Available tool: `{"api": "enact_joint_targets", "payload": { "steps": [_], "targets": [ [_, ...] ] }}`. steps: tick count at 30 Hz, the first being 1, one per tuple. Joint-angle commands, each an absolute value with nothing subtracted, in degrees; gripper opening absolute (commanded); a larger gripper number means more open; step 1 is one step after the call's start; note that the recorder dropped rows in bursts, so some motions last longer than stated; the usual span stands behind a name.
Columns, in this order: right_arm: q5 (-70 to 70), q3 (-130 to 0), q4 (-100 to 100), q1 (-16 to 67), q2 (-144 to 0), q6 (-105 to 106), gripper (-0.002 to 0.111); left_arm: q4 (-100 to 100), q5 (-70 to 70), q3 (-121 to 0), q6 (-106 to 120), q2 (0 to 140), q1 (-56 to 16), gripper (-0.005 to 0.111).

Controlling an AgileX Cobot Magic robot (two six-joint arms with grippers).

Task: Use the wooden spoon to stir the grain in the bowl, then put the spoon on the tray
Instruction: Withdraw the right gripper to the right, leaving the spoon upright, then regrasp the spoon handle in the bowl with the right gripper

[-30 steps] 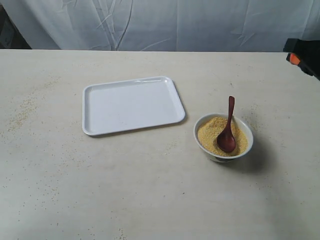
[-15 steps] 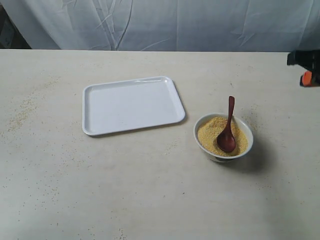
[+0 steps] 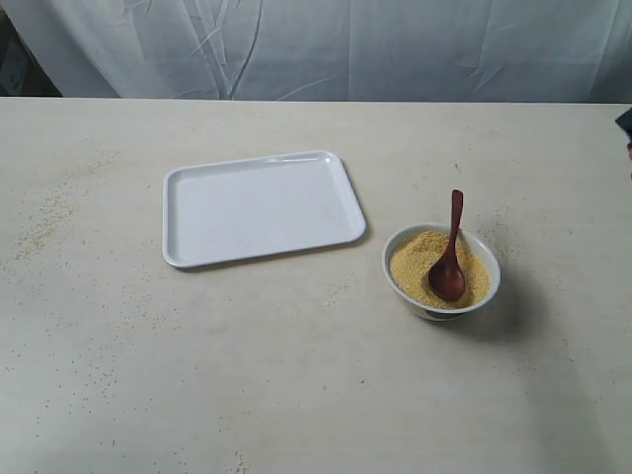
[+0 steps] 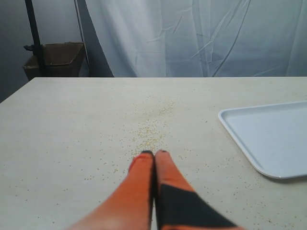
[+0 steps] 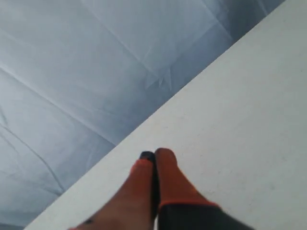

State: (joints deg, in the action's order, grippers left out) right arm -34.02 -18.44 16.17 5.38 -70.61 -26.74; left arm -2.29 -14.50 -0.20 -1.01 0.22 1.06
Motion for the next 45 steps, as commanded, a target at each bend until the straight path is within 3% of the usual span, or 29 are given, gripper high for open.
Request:
{"api": "enact_joint_targets", "payload": {
  "steps": [1, 5, 7, 9, 11, 12, 14, 15, 21, 30, 31, 35, 38, 45],
  "targets": [
    [-37.45, -19.96, -4.89, 3.47, -79.55, -48.33, -0.001, -2.42, -13.72, 0.0, -1.02, 0.0, 1.29, 0.0],
    [-36.75, -29.68, -51.69, -5.75, -89.88, -83.96, -0.001, -2.42, -13.72, 0.0, -1.02, 0.0, 1.29, 0.0],
    [-44.91, -39.62, -81.61, -12.31, -97.59, -106.67, -0.001, -2.42, -13.72, 0.0, -1.02, 0.0, 1.29, 0.0],
    [-52.95, -49.17, -98.08, -16.42, -105.1, -120.38, 0.0, -2.42, -13.72, 0.0, -1.02, 0.0, 1.29, 0.0],
    [-61.46, -55.43, -99.95, -17.6, -111.69, -121.23, 0.019, -2.42, -13.72, 0.0, -1.02, 0.0, 1.29, 0.0],
    [-62.22, -57.16, -99.95, -17.6, -114.24, -120.99, 0.041, -2.42, -13.72, 0.0, -1.02, 0.0, 1.29, 0.0],
    [-62.36, -59.16, -99.32, -16.57, -117.98, -118.07, 0.066, -2.42, -13.72, 0.0, -1.02, 0.0, 1.29, 0.0],
    [-62.46, -59.78, -99.32, -16.16, -119.19, -117.37, 0.066, -2.42, -13.72, 0.0, -1.02, 0.0, 1.29, 0.0],
    [-62.79, -62.51, -94.19, -14.16, -125.46, -115.65, 0.054, -2.42, -13.72, 0.0, -1.02, 0.0, 1.29, 0.0],
    [-67.72, -64.67, -86.28, -11.27, -131.59, -112.23, 0.051, -2.42, -13.72, 0.0, -1.02, 0.0, 1.29, 0.0],
    [-67.84, -64.67, -86.16, -11.27, -131.59, -111.94, 0.048, -2.42, -13.72, 0.0, -1.02, 0.0, 1.29, 0.0],
    [-69.14, -64.67, -82.73, -11.27, -131.59, -111.83, 0.014, -2.42, -13.72, 0.0, -1.02, 0.0, 1.29, 0.0],
    [-69.67, -64.67, -78.34, -11.27, -131.59, -112.48, -0.001, -2.42, -13.72, 0.0, -1.02, 0.0, 1.29, 0.0],
    [-69.96, -64.67, -72.05, -10.2, -128.95, -106.85, -0.001, -2.42, -13.72, 0.0, -1.02, 0.0, 1.29, 0.0]
  ]
}}
